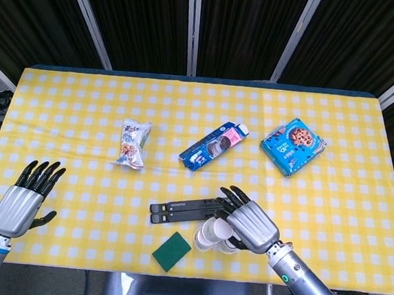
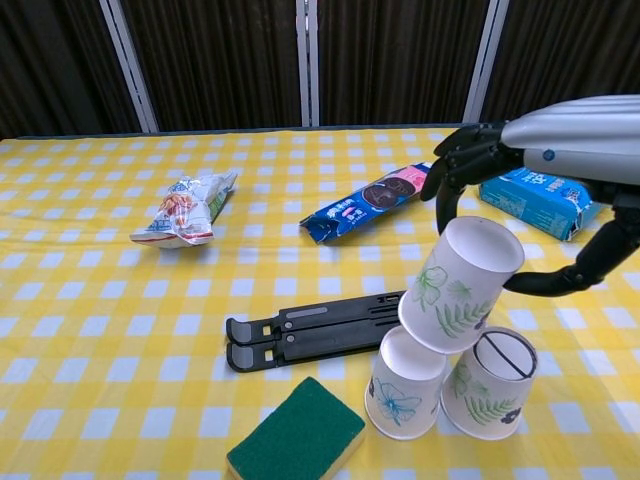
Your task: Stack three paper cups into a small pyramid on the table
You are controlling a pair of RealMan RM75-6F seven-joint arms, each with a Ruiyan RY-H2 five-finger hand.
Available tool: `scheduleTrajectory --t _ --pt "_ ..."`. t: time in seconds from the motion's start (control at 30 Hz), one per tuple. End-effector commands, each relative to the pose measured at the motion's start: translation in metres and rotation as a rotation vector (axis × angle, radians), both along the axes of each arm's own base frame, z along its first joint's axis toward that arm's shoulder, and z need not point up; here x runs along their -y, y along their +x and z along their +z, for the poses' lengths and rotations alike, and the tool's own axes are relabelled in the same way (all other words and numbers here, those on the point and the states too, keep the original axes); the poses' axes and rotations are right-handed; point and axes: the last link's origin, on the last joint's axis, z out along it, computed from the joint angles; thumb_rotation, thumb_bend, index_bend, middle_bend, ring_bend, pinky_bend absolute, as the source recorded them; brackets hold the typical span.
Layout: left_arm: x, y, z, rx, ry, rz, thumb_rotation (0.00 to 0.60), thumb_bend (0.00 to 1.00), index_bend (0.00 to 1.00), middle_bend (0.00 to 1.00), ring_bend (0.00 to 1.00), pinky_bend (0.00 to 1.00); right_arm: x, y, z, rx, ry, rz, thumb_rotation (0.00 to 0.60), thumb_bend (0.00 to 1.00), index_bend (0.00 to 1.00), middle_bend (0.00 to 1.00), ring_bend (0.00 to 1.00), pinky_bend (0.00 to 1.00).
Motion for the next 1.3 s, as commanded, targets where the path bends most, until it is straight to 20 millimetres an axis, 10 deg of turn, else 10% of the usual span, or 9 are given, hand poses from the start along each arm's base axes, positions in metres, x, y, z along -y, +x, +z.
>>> scheduleTrajectory --t 0.03,1.3 --pt "0.001 0.000 0.000 -0.001 -0.002 -0.002 0.600 0.19 0.00 0.00 0.00 0.00 -0.001 -0.003 0.001 -0.004 0.003 -0.008 0.600 0.24 0.50 0.19 0.00 0.10" --pt "0.000 -0.001 0.000 0.004 -0.004 0.009 0.600 0.19 0.00 0.00 0.00 0.00 -0.011 -0.009 -0.006 -0.068 0.008 -0.013 0.600 0.24 0.51 0.19 0.00 0.10"
